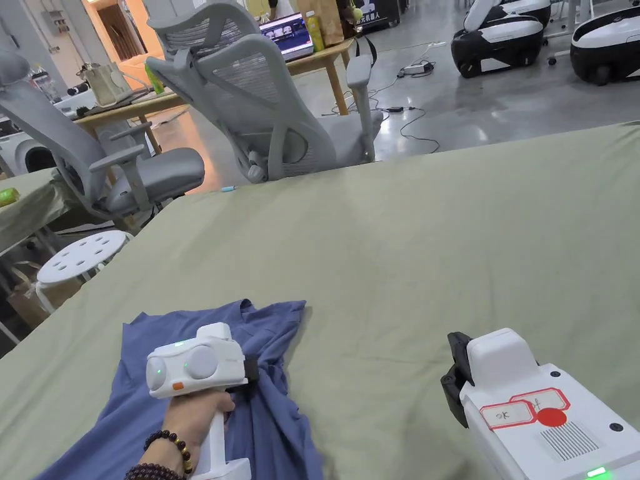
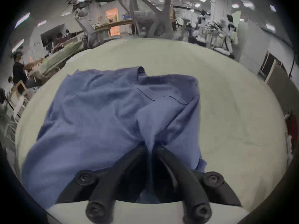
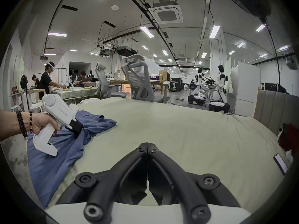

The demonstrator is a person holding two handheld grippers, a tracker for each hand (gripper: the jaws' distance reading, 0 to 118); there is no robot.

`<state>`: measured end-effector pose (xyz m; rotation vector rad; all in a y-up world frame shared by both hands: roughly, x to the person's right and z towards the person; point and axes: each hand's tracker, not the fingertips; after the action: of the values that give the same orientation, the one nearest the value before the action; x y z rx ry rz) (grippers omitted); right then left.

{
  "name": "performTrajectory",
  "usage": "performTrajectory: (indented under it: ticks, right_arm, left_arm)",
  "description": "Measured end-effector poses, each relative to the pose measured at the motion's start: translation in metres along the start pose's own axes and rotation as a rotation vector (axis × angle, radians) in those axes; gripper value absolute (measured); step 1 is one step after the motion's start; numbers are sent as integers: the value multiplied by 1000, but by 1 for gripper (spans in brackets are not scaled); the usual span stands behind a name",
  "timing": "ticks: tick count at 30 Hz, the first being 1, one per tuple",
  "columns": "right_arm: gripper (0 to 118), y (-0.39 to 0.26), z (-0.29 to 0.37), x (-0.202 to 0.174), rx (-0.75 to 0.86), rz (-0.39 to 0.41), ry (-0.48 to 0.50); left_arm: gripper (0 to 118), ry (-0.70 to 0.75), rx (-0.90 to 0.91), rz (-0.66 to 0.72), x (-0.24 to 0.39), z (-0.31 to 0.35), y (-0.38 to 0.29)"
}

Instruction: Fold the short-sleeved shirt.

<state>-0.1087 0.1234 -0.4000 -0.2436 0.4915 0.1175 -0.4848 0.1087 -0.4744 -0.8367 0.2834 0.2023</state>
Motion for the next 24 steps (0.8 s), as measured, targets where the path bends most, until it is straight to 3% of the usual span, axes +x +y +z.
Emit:
performTrajectory:
  ticks: [5, 8, 12, 16, 24]
  right_arm:
    - [1, -1, 9, 8, -5, 10, 1]
    - [1, 0, 20, 18, 1, 0, -11]
    - [1, 2, 43, 37, 12, 10, -44]
    - [1, 7, 75, 65, 23, 4, -122]
    - [1, 9, 156, 143, 62, -2, -320]
  left_arm:
    - [4, 5, 124, -109, 0, 16, 11]
    - [4, -46, 162, -95, 10, 44, 28]
    - [4, -182, 259, -176, 50, 79, 47]
    - [4, -386, 356, -319, 140, 114, 54]
    - [4, -829, 336, -545, 372, 131, 23]
